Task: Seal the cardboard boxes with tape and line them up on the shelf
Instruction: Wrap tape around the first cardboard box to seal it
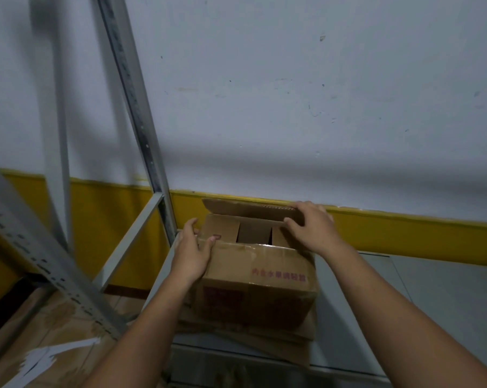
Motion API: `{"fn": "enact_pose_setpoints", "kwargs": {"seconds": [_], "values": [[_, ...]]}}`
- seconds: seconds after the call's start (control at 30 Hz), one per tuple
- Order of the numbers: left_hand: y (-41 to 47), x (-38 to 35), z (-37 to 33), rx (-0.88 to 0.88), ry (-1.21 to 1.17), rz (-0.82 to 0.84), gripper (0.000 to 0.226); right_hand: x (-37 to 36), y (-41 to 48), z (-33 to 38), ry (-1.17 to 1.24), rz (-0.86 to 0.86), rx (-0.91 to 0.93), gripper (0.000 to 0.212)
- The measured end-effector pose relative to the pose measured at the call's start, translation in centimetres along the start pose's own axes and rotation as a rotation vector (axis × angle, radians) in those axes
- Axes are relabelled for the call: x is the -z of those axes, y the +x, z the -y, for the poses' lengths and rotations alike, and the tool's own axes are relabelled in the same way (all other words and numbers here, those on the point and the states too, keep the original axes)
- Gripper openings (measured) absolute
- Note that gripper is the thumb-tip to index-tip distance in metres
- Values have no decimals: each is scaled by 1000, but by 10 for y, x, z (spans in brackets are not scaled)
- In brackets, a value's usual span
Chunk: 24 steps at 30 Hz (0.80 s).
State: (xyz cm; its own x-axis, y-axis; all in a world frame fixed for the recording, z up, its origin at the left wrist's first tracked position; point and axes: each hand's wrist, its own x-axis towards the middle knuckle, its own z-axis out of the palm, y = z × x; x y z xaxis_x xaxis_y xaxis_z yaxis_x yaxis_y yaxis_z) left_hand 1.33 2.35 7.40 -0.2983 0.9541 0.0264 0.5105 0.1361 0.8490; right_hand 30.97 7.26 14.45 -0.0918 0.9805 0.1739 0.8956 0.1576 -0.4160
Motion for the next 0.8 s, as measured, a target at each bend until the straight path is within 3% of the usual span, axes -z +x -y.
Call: {"fn": "enact_pose_setpoints", "kwargs": {"seconds": [0.07,0.2,0.37,0.47,0.57,0.7,0.8], "values": [[-1,1,-3,-43,-10,2,71,-7,-15,-2,-54,53,41,31],[-7,0,-12,-190,53,22,69,-40,-50,-11,-101,157,59,48],[-10,-8,-29,-448,530,160,69,-54,-69,-16,-260,320,48,86],[-13,-22,-35,-454,725,295,59,-51,-67,-20,-273,349,37,95],[-17,-31,-28,-405,891,341,70,-56,-69,-17,-288,349,53,95],[-18,-28,-23,-385,914,344,70,-59,-73,-11,-293,320,69,83],[-16,-25,-30,-400,883,350,70,-53,-72,-17,76,169,37,57]]}}
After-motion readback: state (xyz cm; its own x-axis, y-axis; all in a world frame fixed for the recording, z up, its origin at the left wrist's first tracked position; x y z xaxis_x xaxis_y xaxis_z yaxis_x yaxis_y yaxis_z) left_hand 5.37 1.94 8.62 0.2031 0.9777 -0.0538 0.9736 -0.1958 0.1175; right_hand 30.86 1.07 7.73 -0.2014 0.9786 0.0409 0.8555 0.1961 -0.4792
